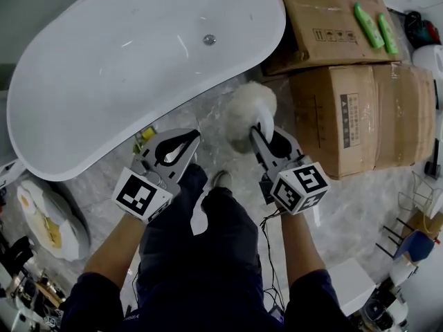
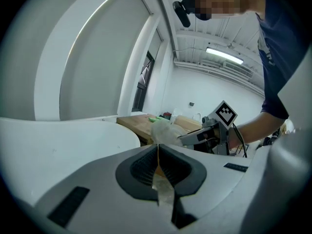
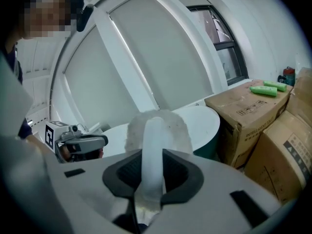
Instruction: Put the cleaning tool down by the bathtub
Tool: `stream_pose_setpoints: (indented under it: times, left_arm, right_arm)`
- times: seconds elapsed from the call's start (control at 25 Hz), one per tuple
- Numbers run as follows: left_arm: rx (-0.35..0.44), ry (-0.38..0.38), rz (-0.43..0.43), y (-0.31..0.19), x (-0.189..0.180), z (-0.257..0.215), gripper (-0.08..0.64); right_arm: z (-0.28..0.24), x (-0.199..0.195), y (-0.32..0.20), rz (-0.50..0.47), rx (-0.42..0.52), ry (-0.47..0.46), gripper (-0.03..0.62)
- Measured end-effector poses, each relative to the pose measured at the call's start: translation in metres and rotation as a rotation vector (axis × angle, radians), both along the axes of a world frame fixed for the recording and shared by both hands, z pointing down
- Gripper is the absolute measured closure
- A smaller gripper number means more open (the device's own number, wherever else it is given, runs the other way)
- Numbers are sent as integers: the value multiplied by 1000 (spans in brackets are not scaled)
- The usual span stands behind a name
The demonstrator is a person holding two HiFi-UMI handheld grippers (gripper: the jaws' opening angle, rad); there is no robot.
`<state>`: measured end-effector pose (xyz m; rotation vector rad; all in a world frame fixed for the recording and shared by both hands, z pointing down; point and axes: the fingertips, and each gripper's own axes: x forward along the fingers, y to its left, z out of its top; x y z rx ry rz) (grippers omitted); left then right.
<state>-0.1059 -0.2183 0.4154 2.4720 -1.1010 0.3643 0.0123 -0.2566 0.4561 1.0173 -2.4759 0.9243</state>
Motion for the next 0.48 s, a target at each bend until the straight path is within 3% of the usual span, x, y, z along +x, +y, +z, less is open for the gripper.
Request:
stream_pose_setpoints:
  times: [0.48]
  left_arm:
    - [-26, -22, 9, -9, 21, 159, 525]
  right_arm:
    - [175, 13, -3, -25, -28, 36, 506]
